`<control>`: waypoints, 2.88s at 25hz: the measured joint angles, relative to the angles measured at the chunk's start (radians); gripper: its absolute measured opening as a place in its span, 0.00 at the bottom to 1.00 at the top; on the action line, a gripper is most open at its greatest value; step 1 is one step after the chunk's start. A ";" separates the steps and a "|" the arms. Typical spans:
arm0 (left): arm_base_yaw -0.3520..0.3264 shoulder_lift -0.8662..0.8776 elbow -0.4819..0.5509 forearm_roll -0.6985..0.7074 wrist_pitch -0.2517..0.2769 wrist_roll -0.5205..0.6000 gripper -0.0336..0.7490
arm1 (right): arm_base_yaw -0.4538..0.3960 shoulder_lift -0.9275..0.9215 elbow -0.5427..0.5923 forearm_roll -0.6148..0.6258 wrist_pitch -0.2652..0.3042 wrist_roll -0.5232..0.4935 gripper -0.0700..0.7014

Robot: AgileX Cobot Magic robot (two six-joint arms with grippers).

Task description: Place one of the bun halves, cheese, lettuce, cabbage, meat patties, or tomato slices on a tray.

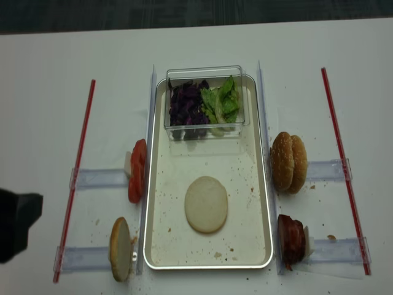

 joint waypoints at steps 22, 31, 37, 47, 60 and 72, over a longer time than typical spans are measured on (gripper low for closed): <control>0.001 -0.409 0.347 -0.002 -0.061 0.000 0.72 | 0.000 0.000 0.000 0.000 0.000 0.000 0.81; 0.001 -0.604 0.355 0.001 -0.074 -0.033 0.72 | 0.000 0.000 0.000 0.000 0.000 0.000 0.81; 0.002 -0.608 0.357 0.005 -0.074 -0.042 0.72 | 0.000 0.000 0.000 0.000 0.000 0.000 0.81; 0.002 -0.608 0.357 0.005 -0.074 -0.051 0.72 | 0.000 0.000 0.000 0.000 0.000 0.000 0.81; 0.002 -0.608 0.357 0.005 -0.074 -0.051 0.72 | 0.000 0.000 0.000 0.000 0.000 0.000 0.81; 0.072 -0.608 0.357 0.005 -0.074 -0.051 0.72 | 0.000 0.000 0.000 0.000 0.000 0.002 0.81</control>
